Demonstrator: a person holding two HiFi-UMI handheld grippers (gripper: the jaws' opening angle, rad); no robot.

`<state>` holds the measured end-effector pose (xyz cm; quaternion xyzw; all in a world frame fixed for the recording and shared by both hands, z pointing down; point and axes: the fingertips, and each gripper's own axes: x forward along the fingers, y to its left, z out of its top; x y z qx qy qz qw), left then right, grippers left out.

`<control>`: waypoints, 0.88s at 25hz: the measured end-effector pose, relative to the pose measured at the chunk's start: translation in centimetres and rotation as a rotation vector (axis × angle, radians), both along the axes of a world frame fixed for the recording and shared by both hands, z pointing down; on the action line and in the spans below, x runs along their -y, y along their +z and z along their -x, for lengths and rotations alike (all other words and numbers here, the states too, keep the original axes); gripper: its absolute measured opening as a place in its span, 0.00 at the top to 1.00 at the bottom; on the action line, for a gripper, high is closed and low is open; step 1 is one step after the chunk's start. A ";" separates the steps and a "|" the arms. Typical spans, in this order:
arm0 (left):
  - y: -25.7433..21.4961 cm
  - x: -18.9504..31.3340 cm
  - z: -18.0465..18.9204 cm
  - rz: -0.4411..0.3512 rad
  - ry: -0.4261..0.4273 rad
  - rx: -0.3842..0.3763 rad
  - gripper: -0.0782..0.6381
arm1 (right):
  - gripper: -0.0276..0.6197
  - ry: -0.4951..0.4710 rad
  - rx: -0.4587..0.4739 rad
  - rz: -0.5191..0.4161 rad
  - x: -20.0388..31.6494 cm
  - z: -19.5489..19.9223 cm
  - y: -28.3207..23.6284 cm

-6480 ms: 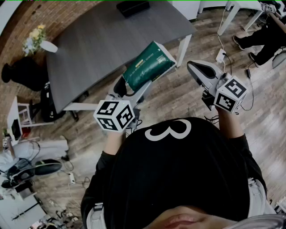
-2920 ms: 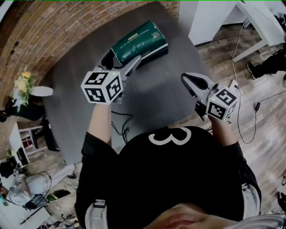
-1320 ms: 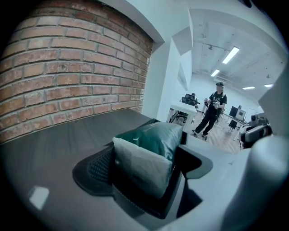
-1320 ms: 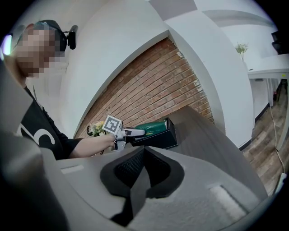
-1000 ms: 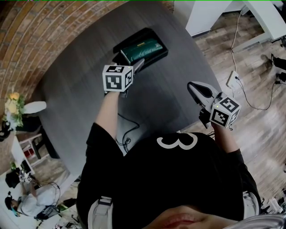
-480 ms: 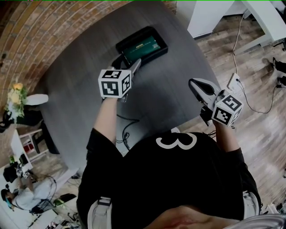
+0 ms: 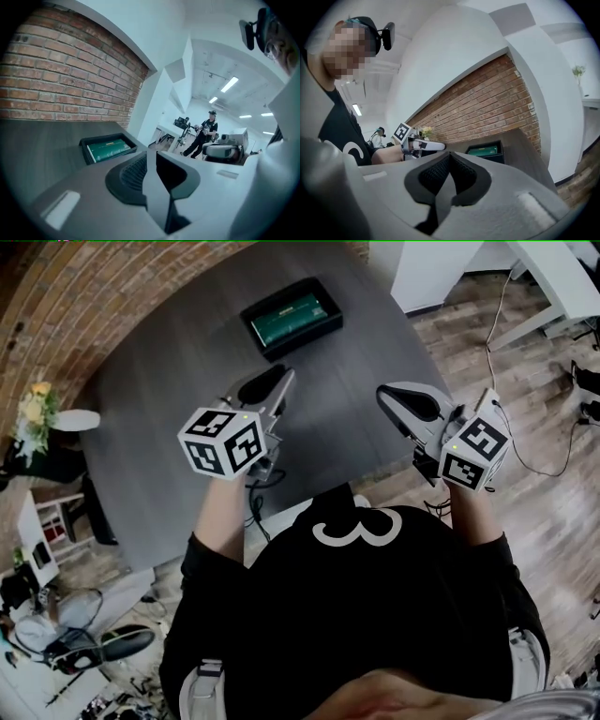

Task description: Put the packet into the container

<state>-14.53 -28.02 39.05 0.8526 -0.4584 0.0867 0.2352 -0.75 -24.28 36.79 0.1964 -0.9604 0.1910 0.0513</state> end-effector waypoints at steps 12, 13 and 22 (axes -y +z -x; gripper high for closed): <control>-4.5 -11.3 -5.9 -0.094 -0.002 -0.088 0.87 | 0.96 -0.102 0.064 -0.071 -6.3 0.8 -3.7; -4.6 -11.8 -6.2 -0.097 -0.007 -0.084 0.88 | 0.96 -0.105 0.065 -0.077 -6.6 0.7 -3.9; -6.0 -14.9 -7.6 -0.143 -0.031 -0.101 0.87 | 0.96 -0.092 0.093 -0.094 -9.0 -0.6 -4.8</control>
